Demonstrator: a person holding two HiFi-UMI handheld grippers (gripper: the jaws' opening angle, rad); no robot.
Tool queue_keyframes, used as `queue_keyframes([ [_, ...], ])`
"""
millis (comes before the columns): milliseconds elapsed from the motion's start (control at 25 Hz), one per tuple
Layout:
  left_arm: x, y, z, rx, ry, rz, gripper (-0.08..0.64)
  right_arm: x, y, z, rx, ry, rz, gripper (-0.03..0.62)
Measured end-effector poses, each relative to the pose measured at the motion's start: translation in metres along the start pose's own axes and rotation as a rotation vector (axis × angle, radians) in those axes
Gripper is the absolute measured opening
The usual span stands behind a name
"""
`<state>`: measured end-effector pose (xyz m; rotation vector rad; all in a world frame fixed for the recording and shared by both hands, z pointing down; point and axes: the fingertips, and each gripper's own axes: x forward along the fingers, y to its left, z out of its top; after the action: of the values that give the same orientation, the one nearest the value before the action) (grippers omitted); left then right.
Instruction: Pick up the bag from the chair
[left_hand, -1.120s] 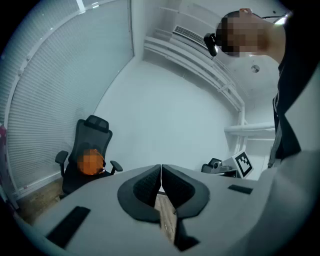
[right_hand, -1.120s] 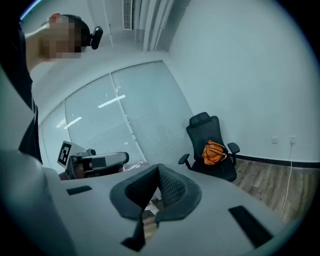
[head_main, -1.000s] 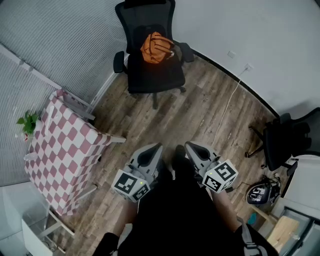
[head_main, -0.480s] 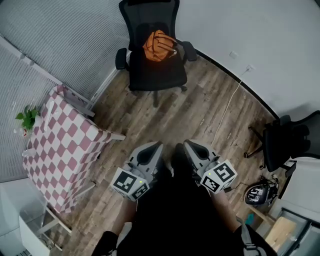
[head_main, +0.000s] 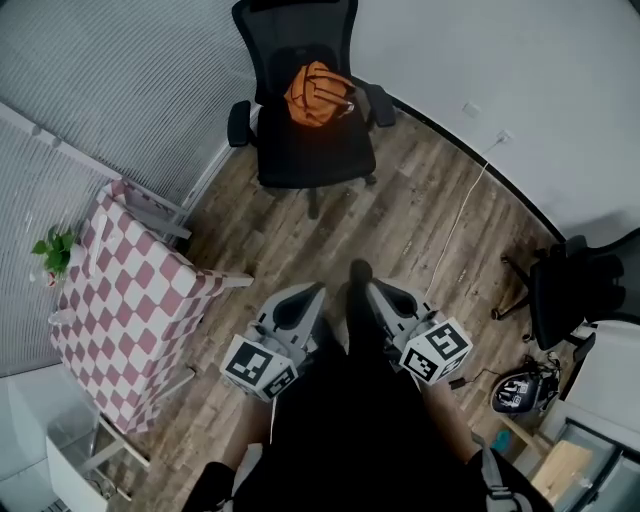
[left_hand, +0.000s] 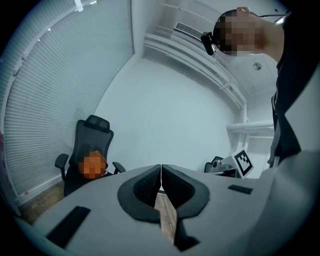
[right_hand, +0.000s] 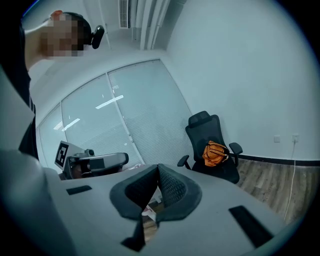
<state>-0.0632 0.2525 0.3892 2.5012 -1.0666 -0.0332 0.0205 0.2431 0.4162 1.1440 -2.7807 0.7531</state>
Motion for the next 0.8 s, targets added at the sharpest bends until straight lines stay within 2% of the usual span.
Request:
queue_keyframes([
  [160, 0.029, 0.013, 0.023, 0.007, -0.001, 0.036, 0.034, 0.022, -0.029, 0.03, 0.017, -0.033, 0.024, 0.02],
  [400, 0.088, 0.042, 0.049, 0.048, 0.012, 0.102, 0.032, 0.046, -0.084, 0.084, 0.078, -0.14, 0.064, 0.02],
  [600, 0.148, 0.049, 0.079, 0.049, -0.008, 0.115, 0.034, 0.055, -0.14, 0.118, 0.091, -0.146, 0.086, 0.02],
  [800, 0.199, 0.053, 0.089, 0.053, -0.004, 0.128, 0.034, 0.064, -0.188, 0.139, 0.03, -0.097, 0.108, 0.02],
])
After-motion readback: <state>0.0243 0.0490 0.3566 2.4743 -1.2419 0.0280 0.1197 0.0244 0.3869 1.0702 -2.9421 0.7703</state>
